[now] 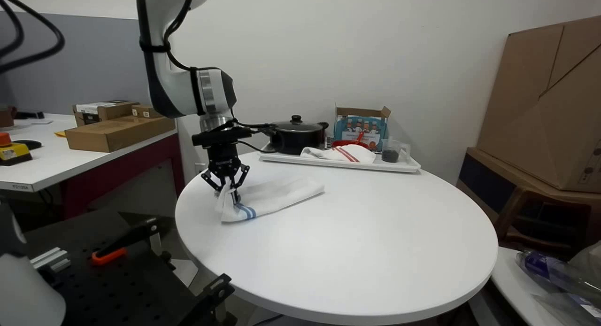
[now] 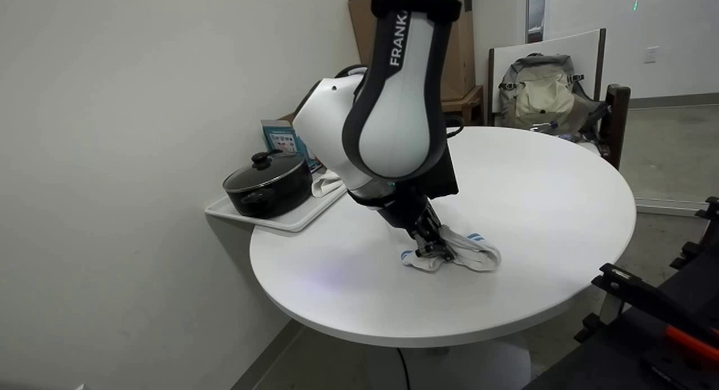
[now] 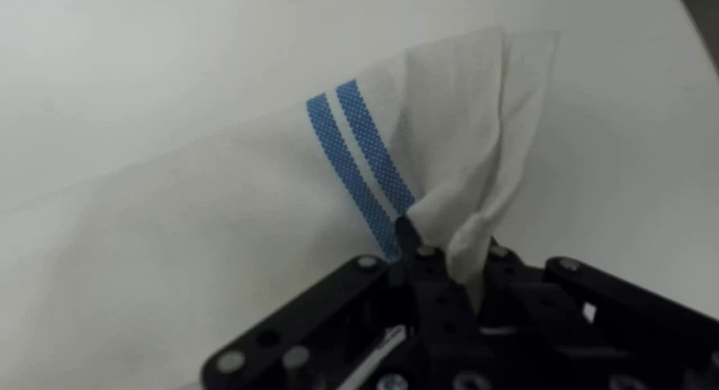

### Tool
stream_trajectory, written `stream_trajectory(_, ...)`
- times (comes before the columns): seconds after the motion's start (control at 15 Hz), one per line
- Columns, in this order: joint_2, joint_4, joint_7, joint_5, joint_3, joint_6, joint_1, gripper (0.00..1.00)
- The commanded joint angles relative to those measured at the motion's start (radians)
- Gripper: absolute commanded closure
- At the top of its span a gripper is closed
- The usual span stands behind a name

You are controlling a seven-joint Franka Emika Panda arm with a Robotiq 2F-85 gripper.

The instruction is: Fold the white and blue towel from right to left and then bottom to top

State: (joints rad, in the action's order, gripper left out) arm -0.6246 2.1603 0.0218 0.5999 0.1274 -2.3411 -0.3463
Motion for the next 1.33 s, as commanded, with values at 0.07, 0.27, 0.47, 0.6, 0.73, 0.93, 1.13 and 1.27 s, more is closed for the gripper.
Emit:
stream_trajectory(0.07, 0.081, 0.0, -0.003, -0.144, 0.05, 0.159, -0.009, 0.92)
stream_trajectory(0.27, 0.13, 0.001, -0.006, -0.195, 0.073, 0.238, -0.009, 0.92)
stream_trajectory(0.47, 0.174, -0.005, -0.031, -0.242, 0.094, 0.331, 0.002, 0.92)
stream_trajectory(0.6, 0.196, -0.017, -0.038, -0.257, 0.099, 0.377, 0.006, 0.92)
stream_trajectory(0.73, 0.205, -0.051, -0.049, -0.267, 0.097, 0.422, 0.016, 0.92)
stream_trajectory(0.93, 0.192, -0.142, -0.072, -0.272, 0.081, 0.496, 0.038, 0.92)
stream_trajectory(1.13, 0.159, -0.244, -0.081, -0.28, 0.065, 0.563, 0.062, 0.91)
stream_trajectory(1.27, 0.134, -0.301, -0.084, -0.286, 0.06, 0.603, 0.072, 0.91)
